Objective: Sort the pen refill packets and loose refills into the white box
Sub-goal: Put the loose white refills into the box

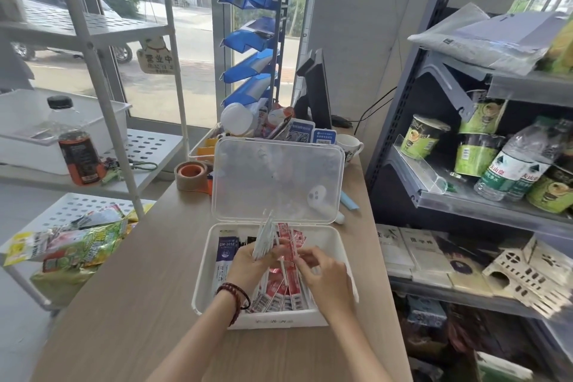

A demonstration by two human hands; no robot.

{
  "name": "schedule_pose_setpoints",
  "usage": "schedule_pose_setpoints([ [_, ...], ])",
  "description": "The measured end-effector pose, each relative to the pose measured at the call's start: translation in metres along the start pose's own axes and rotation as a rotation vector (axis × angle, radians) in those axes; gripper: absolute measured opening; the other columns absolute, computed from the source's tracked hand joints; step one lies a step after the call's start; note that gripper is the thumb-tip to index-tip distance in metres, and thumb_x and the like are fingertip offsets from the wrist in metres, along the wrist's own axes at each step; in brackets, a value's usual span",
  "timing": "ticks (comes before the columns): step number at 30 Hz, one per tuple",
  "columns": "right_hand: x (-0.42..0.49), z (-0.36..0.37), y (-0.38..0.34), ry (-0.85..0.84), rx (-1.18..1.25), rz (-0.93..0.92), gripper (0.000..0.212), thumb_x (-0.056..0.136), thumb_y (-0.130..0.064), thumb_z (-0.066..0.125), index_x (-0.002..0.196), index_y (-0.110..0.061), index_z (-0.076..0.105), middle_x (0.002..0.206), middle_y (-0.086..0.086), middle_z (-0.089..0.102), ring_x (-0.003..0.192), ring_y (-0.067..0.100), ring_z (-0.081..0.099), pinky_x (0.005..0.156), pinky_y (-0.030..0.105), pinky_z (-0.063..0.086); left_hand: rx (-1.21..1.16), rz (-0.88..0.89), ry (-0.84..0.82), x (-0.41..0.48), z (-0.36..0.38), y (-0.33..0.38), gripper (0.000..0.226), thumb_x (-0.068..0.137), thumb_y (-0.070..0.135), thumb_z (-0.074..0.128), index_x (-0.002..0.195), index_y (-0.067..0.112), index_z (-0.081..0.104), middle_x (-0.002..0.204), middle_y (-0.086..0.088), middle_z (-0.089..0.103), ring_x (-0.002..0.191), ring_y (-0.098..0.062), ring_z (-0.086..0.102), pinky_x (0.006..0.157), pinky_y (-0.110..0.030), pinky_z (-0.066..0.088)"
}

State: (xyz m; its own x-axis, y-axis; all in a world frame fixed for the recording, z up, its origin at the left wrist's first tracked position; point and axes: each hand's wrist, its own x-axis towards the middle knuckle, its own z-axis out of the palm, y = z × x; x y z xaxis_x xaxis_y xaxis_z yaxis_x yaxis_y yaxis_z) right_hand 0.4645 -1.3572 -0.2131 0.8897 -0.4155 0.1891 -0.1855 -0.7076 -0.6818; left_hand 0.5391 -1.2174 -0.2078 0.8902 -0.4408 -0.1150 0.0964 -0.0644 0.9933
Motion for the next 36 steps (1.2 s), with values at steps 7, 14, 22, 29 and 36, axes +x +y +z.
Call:
schedule_pose_setpoints([
  [7,0.007,0.007,0.009,0.046,-0.114,0.246,0.013,0.095,-0.03,0.057,0.099,-0.023,0.067,0.091,-0.007,0.071,0.078,0.01,0.066,0.064,0.025,0.054,0.005,-0.051,0.062,0.009,-0.006,-0.015,0.068,0.055,0.065,0.077,0.091,0.007,0.071,0.087,-0.023,0.07,0.083,-0.04,0.069,0.074,-0.058,0.055],
  [14,0.008,0.01,0.014,-0.057,-0.289,0.354,0.02,0.091,-0.018,0.052,0.105,-0.027,0.063,0.096,-0.003,0.07,0.085,0.017,0.068,0.061,0.024,0.048,-0.024,-0.06,0.059,0.005,-0.001,-0.007,0.031,0.071,0.035,0.071,0.088,0.01,0.07,0.082,-0.016,0.07,0.067,-0.019,0.072,0.055,-0.03,0.058],
  [22,0.009,0.013,0.018,-0.136,-0.348,0.374,0.025,0.091,-0.015,0.052,0.106,-0.027,0.068,0.103,-0.002,0.069,0.09,0.019,0.068,0.069,0.028,0.056,-0.031,-0.049,0.052,0.007,-0.001,-0.009,0.035,0.074,0.033,0.071,0.098,0.008,0.07,0.087,-0.016,0.073,0.072,-0.022,0.073,0.055,-0.031,0.057],
  [29,0.007,0.009,0.012,0.063,-0.008,0.142,0.022,0.095,-0.042,0.054,0.091,-0.027,0.07,0.076,-0.012,0.07,0.066,0.002,0.064,0.063,0.027,0.056,-0.068,-0.022,0.059,0.002,-0.001,-0.007,0.021,0.081,0.022,0.069,0.098,0.01,0.071,0.083,-0.009,0.075,0.073,-0.02,0.073,0.05,-0.026,0.057],
  [36,0.005,0.003,0.011,-0.126,0.136,-0.111,0.023,0.077,-0.067,0.054,0.083,-0.047,0.065,0.075,-0.015,0.071,0.072,0.0,0.068,0.07,0.024,0.058,0.012,0.017,-0.02,0.004,0.0,-0.006,0.033,0.07,0.038,0.069,0.095,0.016,0.072,0.083,-0.008,0.075,0.074,-0.023,0.072,0.054,-0.026,0.057],
])
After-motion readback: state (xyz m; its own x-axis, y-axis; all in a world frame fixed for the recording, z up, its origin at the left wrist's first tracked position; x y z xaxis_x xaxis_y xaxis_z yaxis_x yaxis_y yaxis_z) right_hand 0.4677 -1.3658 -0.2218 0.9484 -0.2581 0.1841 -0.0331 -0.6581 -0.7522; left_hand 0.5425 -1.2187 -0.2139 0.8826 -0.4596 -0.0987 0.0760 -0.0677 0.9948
